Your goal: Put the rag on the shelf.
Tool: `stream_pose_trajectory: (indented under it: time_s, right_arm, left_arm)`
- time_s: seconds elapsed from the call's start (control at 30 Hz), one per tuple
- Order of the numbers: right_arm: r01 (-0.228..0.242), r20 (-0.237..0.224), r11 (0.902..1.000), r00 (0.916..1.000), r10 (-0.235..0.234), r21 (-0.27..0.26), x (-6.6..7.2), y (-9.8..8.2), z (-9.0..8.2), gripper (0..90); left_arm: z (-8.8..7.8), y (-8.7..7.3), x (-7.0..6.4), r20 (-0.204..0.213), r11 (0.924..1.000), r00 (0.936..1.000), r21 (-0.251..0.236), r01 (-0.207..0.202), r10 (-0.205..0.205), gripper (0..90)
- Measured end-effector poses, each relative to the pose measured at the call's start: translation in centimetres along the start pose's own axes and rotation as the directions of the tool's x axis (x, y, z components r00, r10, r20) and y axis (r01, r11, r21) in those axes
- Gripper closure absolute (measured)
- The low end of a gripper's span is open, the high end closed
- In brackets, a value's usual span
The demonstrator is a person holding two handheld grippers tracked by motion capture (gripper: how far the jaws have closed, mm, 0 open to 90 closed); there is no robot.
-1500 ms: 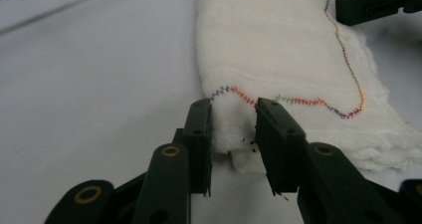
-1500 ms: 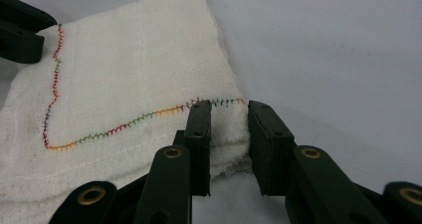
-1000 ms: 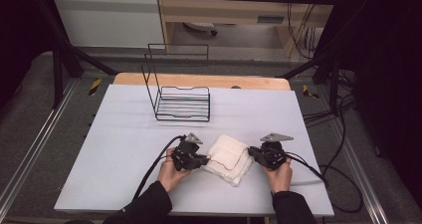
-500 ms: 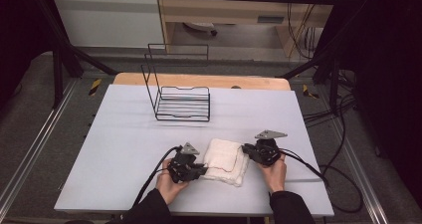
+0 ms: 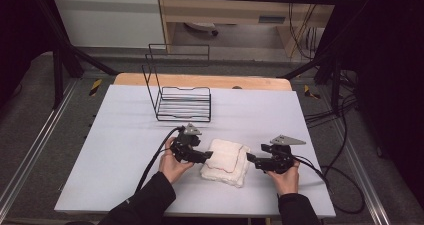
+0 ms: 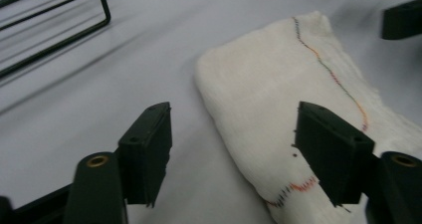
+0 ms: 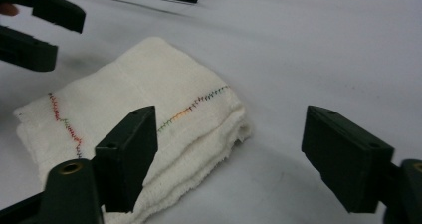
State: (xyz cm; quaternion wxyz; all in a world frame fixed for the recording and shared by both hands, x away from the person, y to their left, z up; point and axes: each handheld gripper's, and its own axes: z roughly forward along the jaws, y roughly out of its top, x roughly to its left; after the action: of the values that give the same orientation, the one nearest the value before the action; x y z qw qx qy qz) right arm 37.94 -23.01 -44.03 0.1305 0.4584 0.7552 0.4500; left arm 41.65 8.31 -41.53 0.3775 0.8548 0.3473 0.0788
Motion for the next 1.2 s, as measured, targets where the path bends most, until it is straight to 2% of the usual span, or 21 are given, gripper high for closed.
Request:
stream_pose_trajectory:
  time_s: [0.2,0.3,0.43,0.47,0.53,0.67,0.73,0.9,1.2]
  right_arm:
    - [0.005,-0.016,1.0,0.9999,-0.005,0.001,-0.4,-0.7,-0.7,9.7]
    - [0.01,-0.019,0.9999,0.9998,-0.01,0.011,-0.3,-1.0,-1.0,7.7]
    - [-0.008,-0.03,0.9998,0.9995,0.009,0.021,-0.2,-1.3,-1.3,5.1]
    - [-0.008,-0.033,0.9998,0.9994,0.009,0.021,-0.3,-1.4,-1.3,4.9]
    - [-0.016,-0.03,0.9997,0.9994,0.017,0.021,-0.2,-1.5,-1.4,3.7]
    - [-0.016,-0.02,0.9994,0.9997,0.017,0.03,-0.2,-1.5,-1.3,2.4]
    - [-0.003,-0.019,0.9993,0.9998,0.004,0.037,-0.3,-1.5,-1.2,2.4]
    - [-0.006,-0.02,0.9989,0.9998,0.007,0.046,-0.2,-1.6,-1.1,2.6]
    - [-0.003,-0.017,0.9989,0.9999,0.003,0.046,-0.2,-1.6,-0.9,3.2]
  left_arm:
    - [1.8,1.4,0.9,-0.025,0.9998,0.9995,-0.009,0.018,-0.018,23.8]
    - [2.6,1.8,1.1,-0.04,0.9999,0.9991,-0.009,0.014,-0.014,21.9]
    - [3.8,2.2,1.7,-0.062,0.9993,0.9974,0.005,0.038,-0.037,22.3]
    - [4.2,2.2,1.9,-0.065,0.9984,0.9963,0.008,0.056,-0.055,22.4]
    - [4.6,2.2,2.1,-0.063,0.9981,0.9963,0.014,0.059,-0.058,23.3]
    - [5.2,2.1,2.5,-0.042,0.9964,0.9961,0.031,0.079,-0.078,32.6]
    - [5.4,2.0,2.4,-0.032,0.9953,0.9956,0.037,0.09,-0.089,38.3]
    - [5.6,2.0,2.1,0.002,0.9937,0.9942,0.033,0.107,-0.107,53.7]
    - [5.9,2.1,1.4,0.022,0.9911,0.9916,0.04,0.127,-0.128,72.4]
